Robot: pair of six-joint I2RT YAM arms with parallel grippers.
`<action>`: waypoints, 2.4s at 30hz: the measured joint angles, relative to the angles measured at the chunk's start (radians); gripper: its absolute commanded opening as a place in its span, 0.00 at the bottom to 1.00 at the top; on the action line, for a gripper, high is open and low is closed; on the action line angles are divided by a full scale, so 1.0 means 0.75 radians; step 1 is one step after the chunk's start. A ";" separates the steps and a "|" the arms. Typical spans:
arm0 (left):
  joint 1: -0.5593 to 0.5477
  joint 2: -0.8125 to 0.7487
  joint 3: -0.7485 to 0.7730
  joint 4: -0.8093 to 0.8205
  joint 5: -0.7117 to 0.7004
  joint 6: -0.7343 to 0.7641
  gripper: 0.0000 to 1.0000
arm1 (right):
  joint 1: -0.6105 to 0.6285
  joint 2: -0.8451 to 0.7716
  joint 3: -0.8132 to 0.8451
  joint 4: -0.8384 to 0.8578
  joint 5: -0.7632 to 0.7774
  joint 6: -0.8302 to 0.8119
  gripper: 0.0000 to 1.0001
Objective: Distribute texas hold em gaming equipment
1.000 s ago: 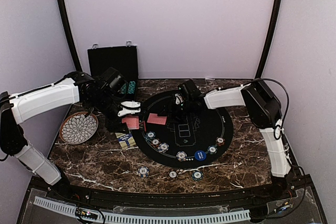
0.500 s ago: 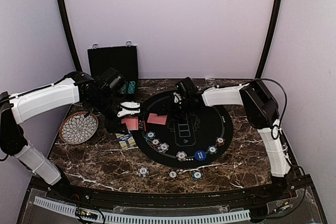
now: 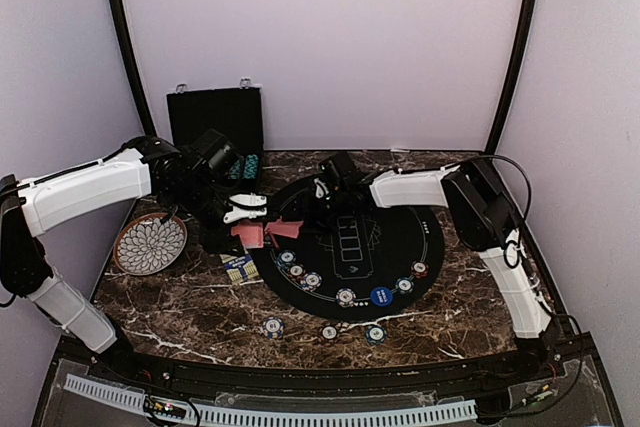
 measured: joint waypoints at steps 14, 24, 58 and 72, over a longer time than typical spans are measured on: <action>0.000 0.000 0.002 0.001 0.007 -0.010 0.21 | 0.005 -0.236 -0.318 0.136 -0.018 0.022 0.83; 0.000 0.001 0.044 0.002 0.025 -0.034 0.19 | 0.075 -0.507 -0.563 0.522 -0.158 0.172 0.87; 0.000 0.021 0.085 0.001 0.027 -0.061 0.18 | 0.222 -0.319 -0.379 0.686 -0.355 0.348 0.88; 0.000 0.037 0.094 -0.008 0.031 -0.069 0.18 | 0.234 -0.241 -0.303 0.643 -0.350 0.333 0.74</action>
